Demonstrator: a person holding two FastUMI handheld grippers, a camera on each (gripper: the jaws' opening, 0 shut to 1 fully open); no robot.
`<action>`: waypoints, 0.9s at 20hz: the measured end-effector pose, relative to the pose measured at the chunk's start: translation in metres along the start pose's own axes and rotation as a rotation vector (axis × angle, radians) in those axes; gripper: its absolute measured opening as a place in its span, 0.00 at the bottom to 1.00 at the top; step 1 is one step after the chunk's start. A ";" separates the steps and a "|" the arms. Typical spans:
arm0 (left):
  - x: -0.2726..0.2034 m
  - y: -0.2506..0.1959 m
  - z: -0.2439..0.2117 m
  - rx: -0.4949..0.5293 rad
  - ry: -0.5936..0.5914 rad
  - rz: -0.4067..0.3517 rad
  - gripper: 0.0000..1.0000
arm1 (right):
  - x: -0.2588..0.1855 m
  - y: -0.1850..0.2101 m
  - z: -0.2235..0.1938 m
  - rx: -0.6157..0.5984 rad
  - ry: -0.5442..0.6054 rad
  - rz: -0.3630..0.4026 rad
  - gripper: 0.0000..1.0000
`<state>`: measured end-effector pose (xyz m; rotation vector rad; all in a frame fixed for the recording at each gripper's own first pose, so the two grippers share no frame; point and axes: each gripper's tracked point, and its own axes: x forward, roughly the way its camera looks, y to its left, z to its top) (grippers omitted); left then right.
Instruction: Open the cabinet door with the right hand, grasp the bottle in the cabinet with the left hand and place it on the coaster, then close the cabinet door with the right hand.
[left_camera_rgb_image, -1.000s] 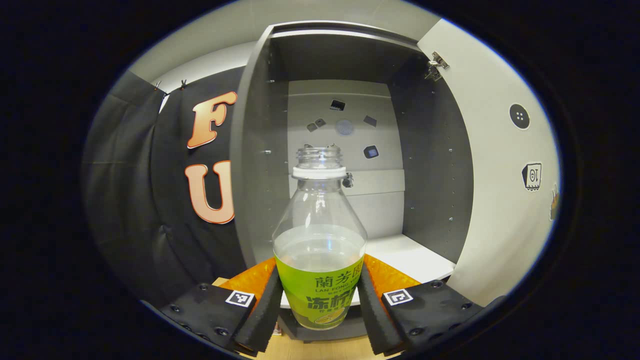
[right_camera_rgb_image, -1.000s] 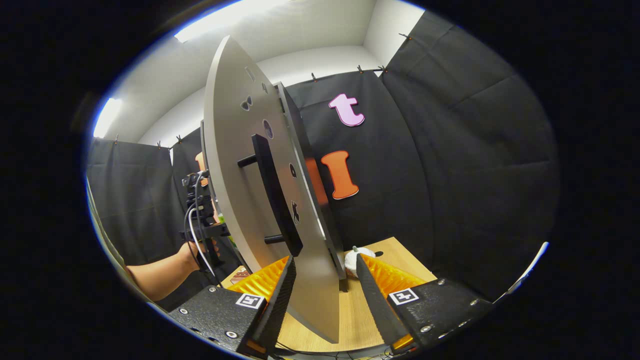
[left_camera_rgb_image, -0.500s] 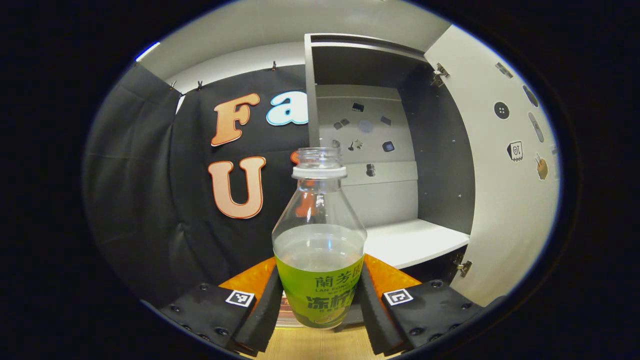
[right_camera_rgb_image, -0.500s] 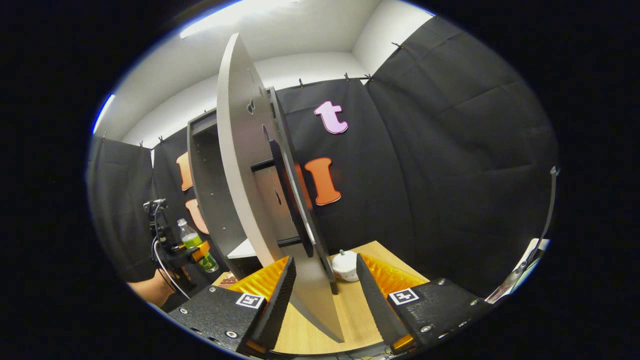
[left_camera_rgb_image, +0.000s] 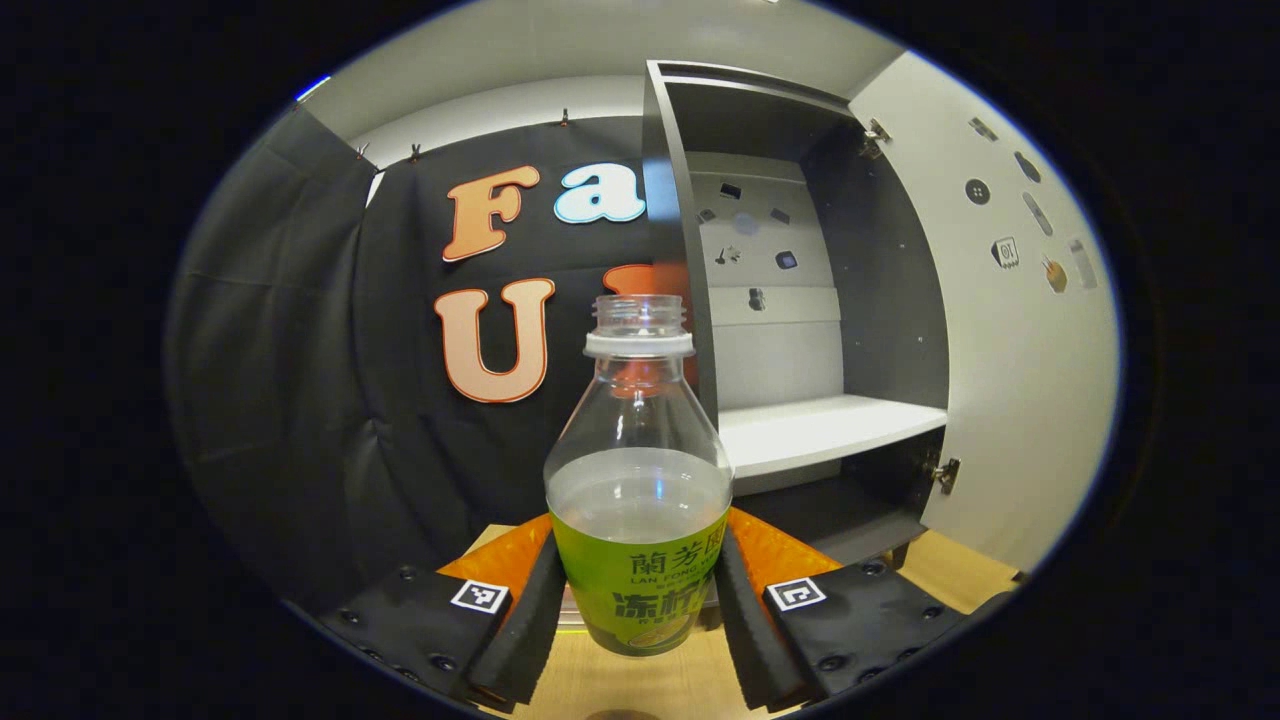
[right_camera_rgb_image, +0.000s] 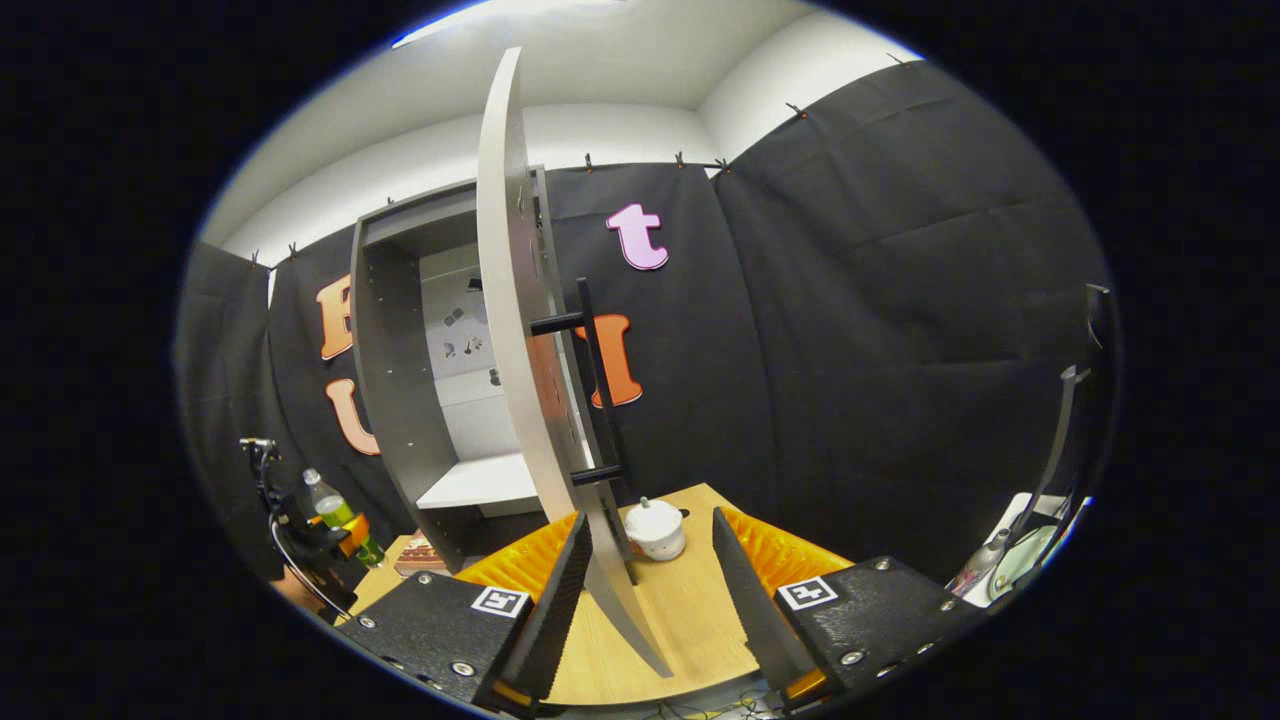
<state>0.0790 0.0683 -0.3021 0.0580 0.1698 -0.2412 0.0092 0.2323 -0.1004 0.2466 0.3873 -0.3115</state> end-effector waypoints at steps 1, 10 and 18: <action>-0.003 0.000 -0.008 0.008 0.000 -0.006 0.79 | -0.002 -0.001 0.004 0.003 -0.006 -0.011 0.76; -0.027 -0.001 -0.082 0.040 0.049 -0.005 0.77 | -0.018 0.005 0.012 -0.012 0.020 -0.044 0.78; -0.055 0.012 -0.137 0.039 0.097 0.050 0.77 | -0.029 -0.004 0.031 0.063 0.003 -0.086 0.78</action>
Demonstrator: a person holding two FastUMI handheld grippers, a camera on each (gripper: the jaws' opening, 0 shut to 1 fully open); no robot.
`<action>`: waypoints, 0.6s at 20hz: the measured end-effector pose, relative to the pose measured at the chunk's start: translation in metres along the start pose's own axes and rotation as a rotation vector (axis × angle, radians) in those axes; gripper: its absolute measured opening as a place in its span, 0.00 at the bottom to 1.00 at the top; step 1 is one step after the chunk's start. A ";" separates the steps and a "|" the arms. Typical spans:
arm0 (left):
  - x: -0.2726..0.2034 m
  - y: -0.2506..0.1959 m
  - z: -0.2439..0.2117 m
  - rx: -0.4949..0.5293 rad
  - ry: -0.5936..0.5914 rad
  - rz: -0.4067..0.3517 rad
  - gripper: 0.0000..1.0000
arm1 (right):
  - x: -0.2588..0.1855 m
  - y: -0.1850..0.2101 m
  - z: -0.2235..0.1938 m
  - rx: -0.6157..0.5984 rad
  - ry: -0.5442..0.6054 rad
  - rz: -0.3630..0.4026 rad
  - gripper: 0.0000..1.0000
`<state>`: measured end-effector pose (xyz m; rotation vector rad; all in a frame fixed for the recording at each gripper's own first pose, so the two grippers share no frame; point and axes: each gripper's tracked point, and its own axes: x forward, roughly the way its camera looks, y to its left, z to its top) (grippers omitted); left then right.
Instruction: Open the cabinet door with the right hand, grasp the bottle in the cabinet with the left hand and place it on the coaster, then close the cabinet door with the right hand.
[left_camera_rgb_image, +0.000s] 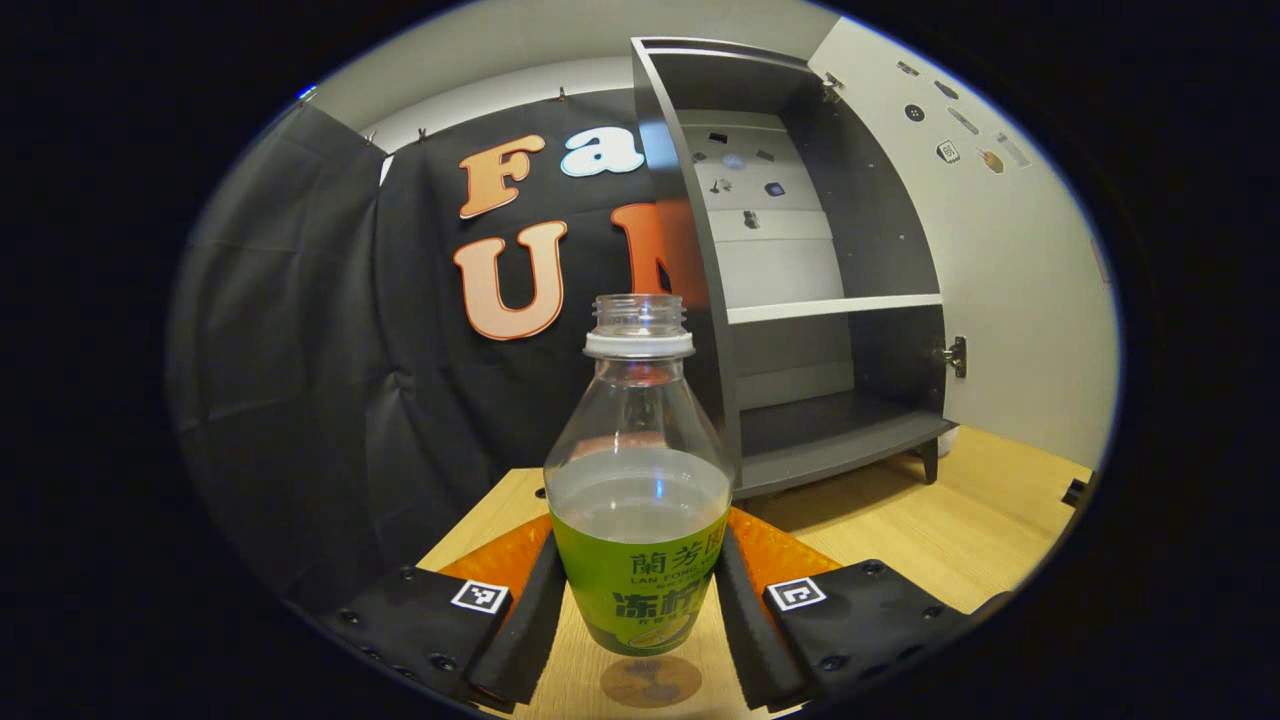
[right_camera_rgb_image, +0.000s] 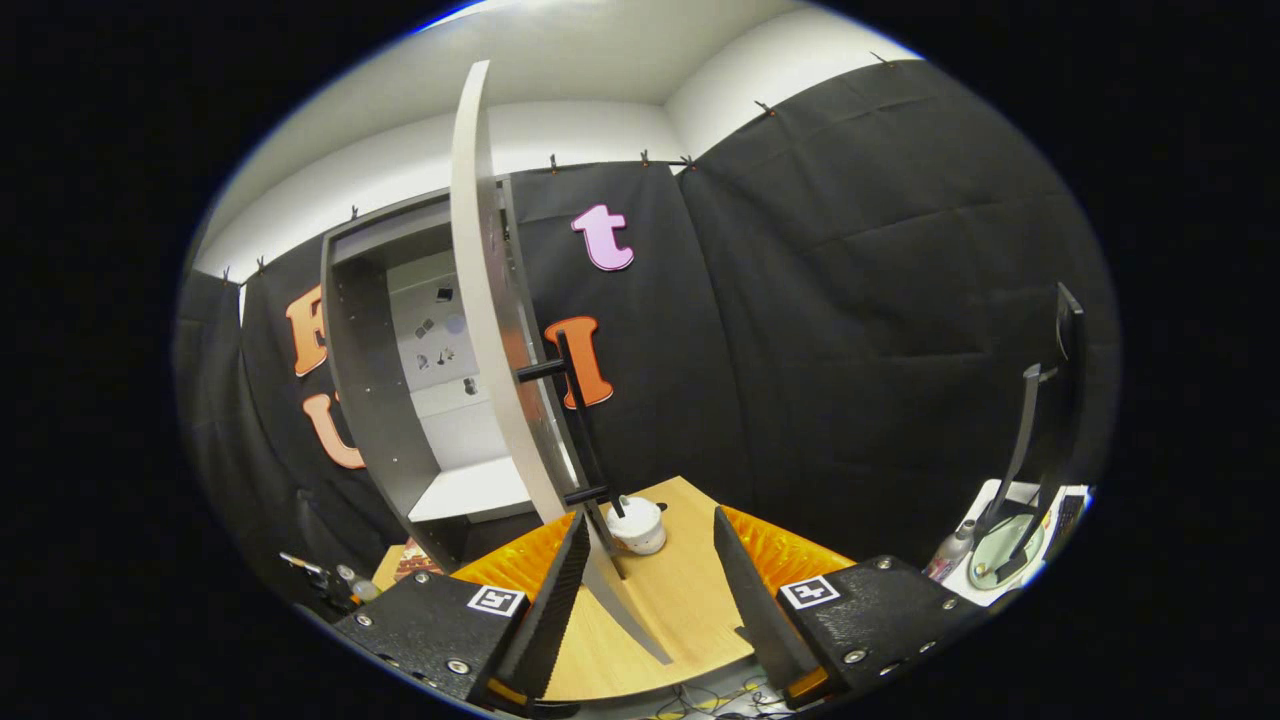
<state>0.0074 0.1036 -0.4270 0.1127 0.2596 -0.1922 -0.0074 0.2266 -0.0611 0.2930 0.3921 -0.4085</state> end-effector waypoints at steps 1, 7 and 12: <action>-0.001 0.001 -0.008 -0.003 0.010 0.001 0.77 | 0.000 0.000 0.002 0.014 -0.005 -0.002 0.78; -0.001 0.013 -0.059 -0.067 0.098 0.041 0.79 | 0.000 -0.002 0.003 0.046 -0.011 -0.028 0.78; 0.001 0.005 -0.070 -0.081 0.106 0.012 0.79 | -0.006 0.003 0.006 0.035 -0.017 -0.033 0.78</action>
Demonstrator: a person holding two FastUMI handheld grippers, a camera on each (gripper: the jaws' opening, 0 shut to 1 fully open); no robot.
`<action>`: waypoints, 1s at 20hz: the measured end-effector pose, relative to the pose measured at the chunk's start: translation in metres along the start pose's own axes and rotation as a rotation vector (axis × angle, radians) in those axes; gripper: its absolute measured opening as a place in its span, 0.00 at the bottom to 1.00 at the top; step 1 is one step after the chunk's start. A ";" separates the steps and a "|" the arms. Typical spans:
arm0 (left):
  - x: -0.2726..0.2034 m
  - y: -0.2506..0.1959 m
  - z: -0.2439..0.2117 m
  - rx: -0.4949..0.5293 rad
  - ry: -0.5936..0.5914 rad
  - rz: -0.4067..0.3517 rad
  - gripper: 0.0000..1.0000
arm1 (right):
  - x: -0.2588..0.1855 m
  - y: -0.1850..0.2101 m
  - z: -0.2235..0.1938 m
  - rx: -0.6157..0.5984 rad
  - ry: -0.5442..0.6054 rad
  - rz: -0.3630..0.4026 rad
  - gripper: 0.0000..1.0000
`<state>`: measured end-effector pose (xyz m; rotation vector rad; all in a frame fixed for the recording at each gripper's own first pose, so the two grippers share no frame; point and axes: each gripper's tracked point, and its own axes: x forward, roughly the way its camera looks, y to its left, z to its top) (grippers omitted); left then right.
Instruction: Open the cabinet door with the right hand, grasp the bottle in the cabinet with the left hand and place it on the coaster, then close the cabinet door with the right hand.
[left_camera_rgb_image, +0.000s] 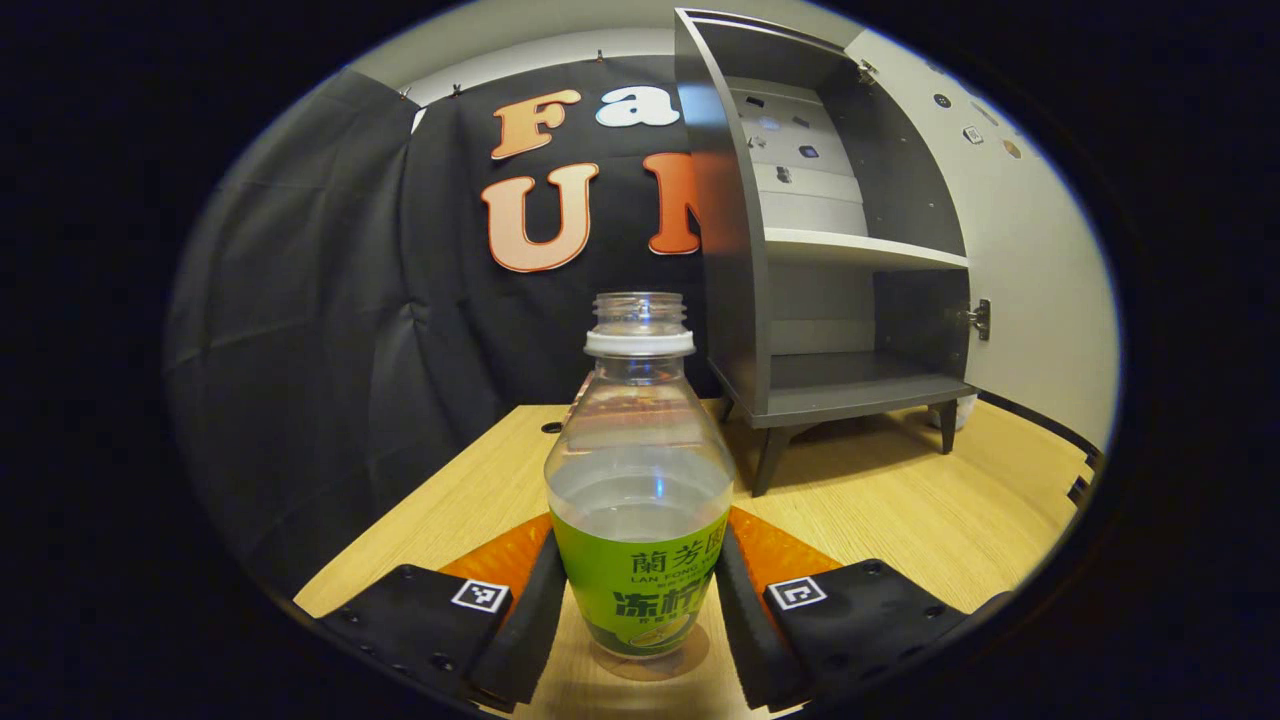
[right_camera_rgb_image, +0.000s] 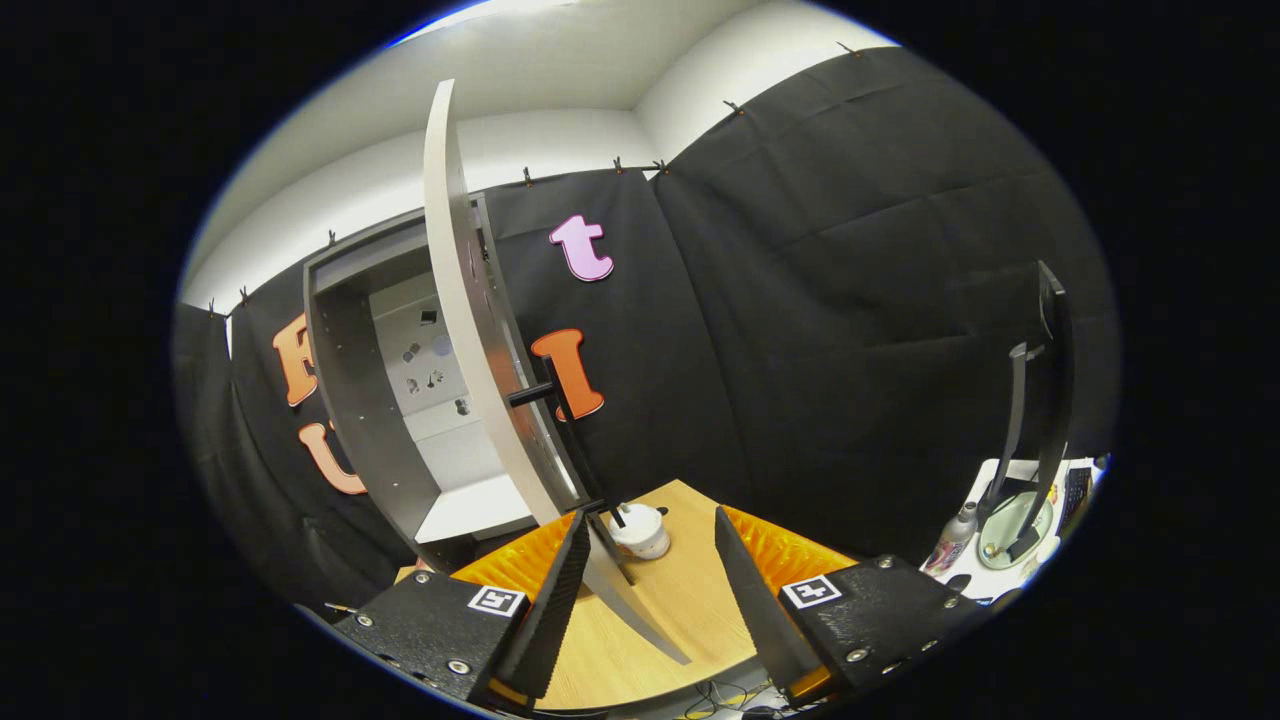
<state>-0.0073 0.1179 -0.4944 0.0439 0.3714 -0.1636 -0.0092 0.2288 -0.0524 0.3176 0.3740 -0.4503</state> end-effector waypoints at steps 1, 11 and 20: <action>0.003 0.000 -0.003 0.003 0.010 -0.003 0.79 | -0.001 0.002 0.000 0.000 0.001 0.003 0.78; 0.000 -0.006 -0.029 -0.029 0.058 -0.031 0.82 | 0.005 0.014 -0.004 -0.022 0.009 0.010 0.78; -0.002 0.019 -0.027 -0.052 0.096 0.002 0.94 | 0.015 0.008 0.028 -0.134 -0.049 0.002 0.79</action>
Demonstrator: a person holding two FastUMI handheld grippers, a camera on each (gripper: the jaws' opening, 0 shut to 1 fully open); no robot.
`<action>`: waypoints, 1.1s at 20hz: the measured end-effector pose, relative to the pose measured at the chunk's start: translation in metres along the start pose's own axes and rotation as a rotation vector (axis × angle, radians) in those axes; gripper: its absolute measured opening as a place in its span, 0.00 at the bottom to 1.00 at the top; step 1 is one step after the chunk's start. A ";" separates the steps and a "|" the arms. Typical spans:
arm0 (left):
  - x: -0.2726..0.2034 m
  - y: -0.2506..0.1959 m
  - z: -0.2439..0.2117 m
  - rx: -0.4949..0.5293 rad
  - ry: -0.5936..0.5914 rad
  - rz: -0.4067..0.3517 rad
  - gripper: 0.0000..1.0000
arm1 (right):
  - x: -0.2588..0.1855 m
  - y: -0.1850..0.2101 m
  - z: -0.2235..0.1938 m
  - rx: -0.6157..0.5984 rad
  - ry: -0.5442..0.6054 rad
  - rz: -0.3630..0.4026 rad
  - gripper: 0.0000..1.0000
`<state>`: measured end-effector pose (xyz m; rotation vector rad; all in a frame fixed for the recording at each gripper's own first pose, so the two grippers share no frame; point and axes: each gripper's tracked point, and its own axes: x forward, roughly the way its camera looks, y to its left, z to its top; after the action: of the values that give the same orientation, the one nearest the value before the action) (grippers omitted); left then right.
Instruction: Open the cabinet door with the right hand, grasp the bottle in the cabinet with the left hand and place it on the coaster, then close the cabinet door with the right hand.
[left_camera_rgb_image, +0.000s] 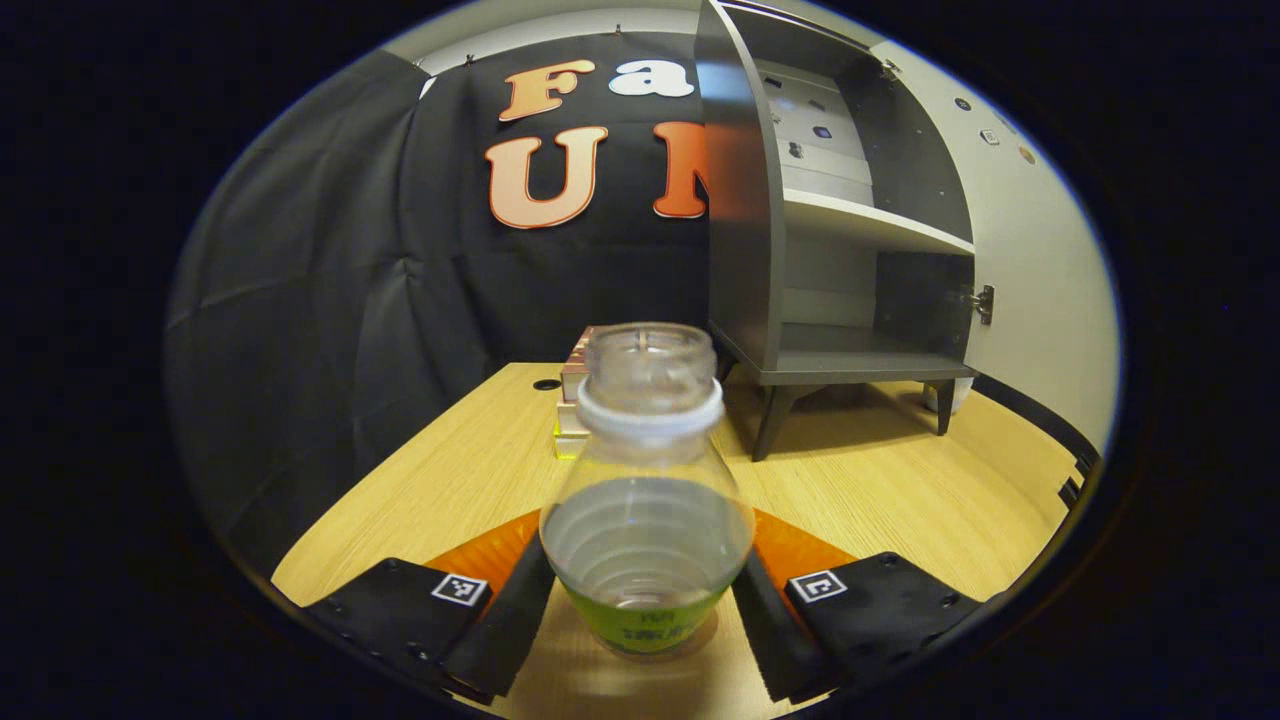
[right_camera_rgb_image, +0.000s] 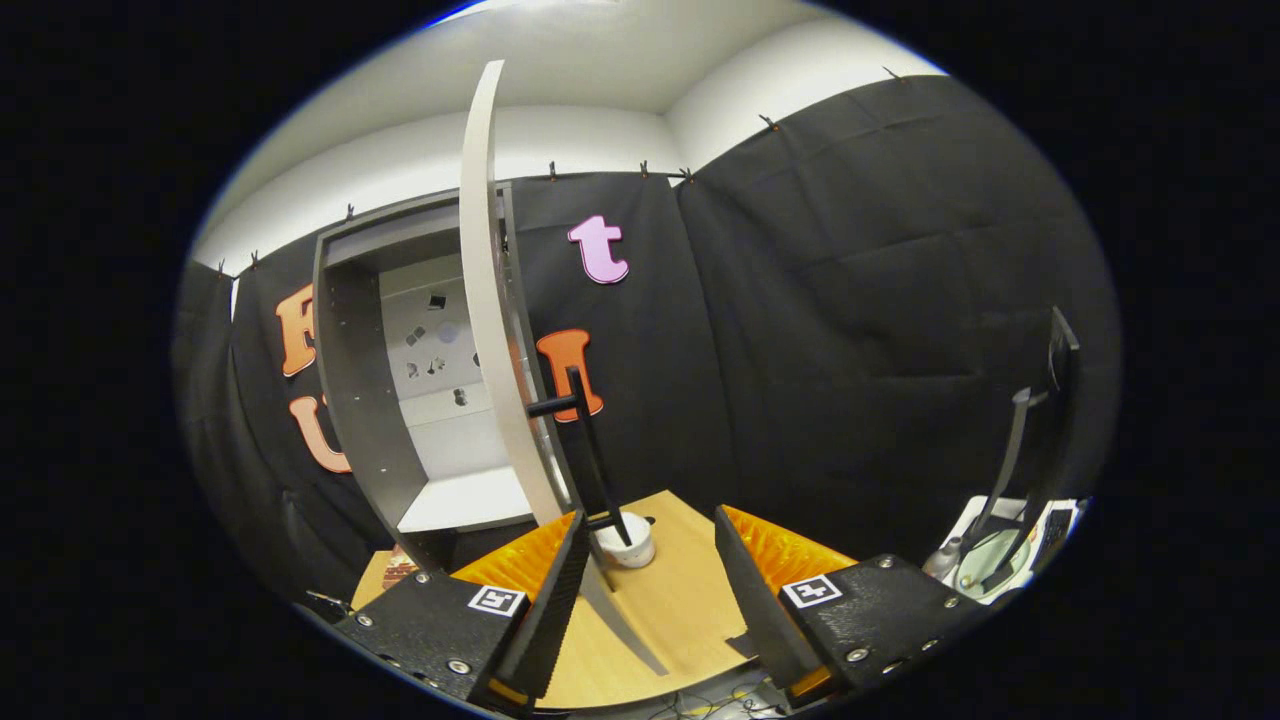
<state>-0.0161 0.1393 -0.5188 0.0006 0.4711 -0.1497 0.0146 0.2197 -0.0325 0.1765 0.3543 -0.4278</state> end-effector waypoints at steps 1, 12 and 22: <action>-0.003 0.003 0.003 -0.003 -0.001 0.011 0.95 | 0.003 0.001 0.011 -0.015 -0.019 0.009 0.79; -0.048 -0.011 0.082 0.043 -0.043 0.080 0.96 | 0.030 -0.006 0.011 -0.046 -0.065 0.162 0.78; -0.082 -0.072 0.190 0.135 -0.201 0.064 0.95 | 0.051 -0.012 0.001 0.031 -0.107 0.384 0.78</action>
<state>-0.0128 0.0734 -0.3097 0.1316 0.2597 -0.1166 0.0532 0.1891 -0.0516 0.2451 0.2021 -0.0629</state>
